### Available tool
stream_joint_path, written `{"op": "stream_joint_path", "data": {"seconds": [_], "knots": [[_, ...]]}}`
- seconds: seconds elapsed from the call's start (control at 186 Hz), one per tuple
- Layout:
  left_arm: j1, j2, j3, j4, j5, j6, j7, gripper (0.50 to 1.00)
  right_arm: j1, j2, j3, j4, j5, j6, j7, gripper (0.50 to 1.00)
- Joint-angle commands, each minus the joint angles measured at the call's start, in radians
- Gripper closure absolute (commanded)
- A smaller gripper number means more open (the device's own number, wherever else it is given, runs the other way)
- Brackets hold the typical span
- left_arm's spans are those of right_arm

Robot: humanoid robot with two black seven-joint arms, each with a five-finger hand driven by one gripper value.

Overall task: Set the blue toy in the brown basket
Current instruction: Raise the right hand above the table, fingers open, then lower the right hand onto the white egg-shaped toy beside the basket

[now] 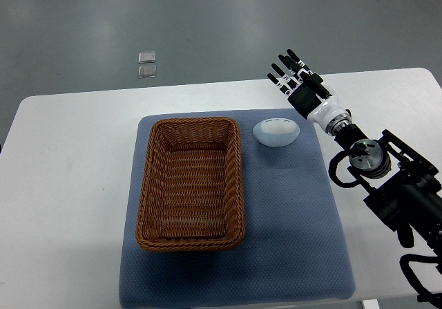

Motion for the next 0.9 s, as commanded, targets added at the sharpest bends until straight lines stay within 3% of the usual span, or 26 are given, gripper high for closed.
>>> {"op": "stream_joint_path", "data": {"seconds": [0.0,0.355,0.51,0.714,0.897], "knots": [[0.000,0.000,-0.001,0.000,0.000,0.000,0.000,0.500,0.000,-0.001,-0.001,0.000,0.000,-0.001,0.000,0.589],[0.000,0.000,-0.006,0.000,-0.002,0.000,0.000,0.500,0.032,-0.015,-0.027,0.005,-0.039,0.013,-0.017,0.589],[0.000,0.000,-0.008,0.001,-0.002,0.000,0.000,0.500,0.130,-0.107,-0.115,0.017,-0.200,0.019,-0.055,0.589],[0.000,0.000,-0.008,0.001,-0.002,0.000,-0.001,0.500,0.380,-0.261,-0.365,0.025,-0.609,0.166,-0.126,0.591],[0.000,0.000,-0.008,0.001,-0.002,0.000,-0.001,0.500,0.614,-0.317,-0.679,0.077,-0.915,0.254,-0.230,0.589]]}}
